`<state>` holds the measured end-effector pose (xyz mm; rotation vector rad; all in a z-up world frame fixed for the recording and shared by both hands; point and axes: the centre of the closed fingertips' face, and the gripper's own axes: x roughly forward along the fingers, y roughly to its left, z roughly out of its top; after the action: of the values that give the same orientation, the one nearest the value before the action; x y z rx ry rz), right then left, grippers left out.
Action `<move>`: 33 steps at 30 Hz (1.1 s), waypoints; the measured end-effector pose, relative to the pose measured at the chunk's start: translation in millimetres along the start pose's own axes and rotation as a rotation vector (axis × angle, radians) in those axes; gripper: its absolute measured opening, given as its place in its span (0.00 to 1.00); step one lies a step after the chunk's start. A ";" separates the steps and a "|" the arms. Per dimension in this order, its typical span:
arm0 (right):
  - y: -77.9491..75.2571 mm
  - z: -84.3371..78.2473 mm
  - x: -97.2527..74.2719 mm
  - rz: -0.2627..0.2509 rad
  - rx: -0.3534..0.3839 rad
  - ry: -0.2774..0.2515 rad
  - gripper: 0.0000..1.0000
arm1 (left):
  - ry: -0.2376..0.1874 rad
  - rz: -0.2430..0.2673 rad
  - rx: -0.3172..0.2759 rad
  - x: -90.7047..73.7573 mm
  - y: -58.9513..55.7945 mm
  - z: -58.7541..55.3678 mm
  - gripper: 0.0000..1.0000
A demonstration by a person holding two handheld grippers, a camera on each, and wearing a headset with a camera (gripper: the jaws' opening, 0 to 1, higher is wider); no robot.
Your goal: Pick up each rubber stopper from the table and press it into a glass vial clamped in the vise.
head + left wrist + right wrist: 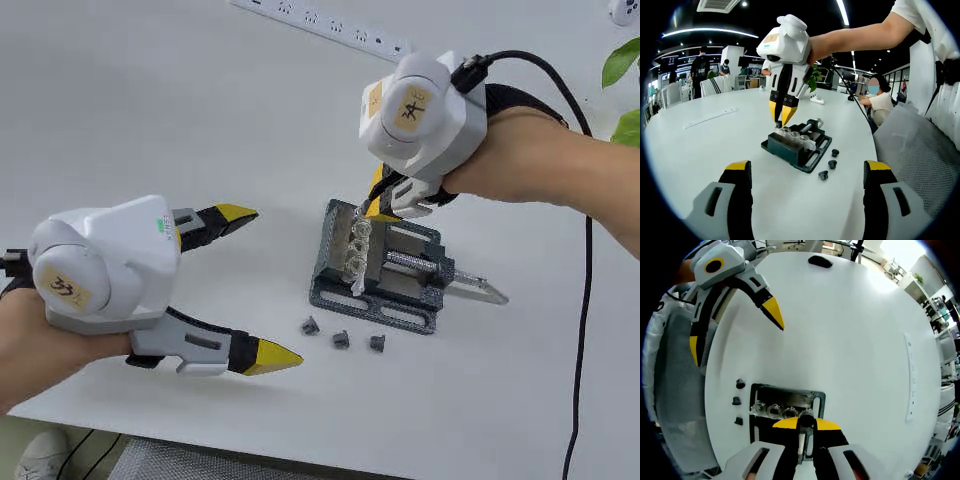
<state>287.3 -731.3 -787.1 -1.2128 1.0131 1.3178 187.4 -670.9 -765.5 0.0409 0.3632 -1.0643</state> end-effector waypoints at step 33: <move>0.7 -2.0 -3.8 0.044 0.042 -0.092 0.11 | -0.005 0.001 -0.007 0.4 0.4 1.5 0.91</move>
<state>286.7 -733.8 -783.6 -1.0933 1.0016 1.3675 188.3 -671.3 -764.3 0.0318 0.3624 -1.0621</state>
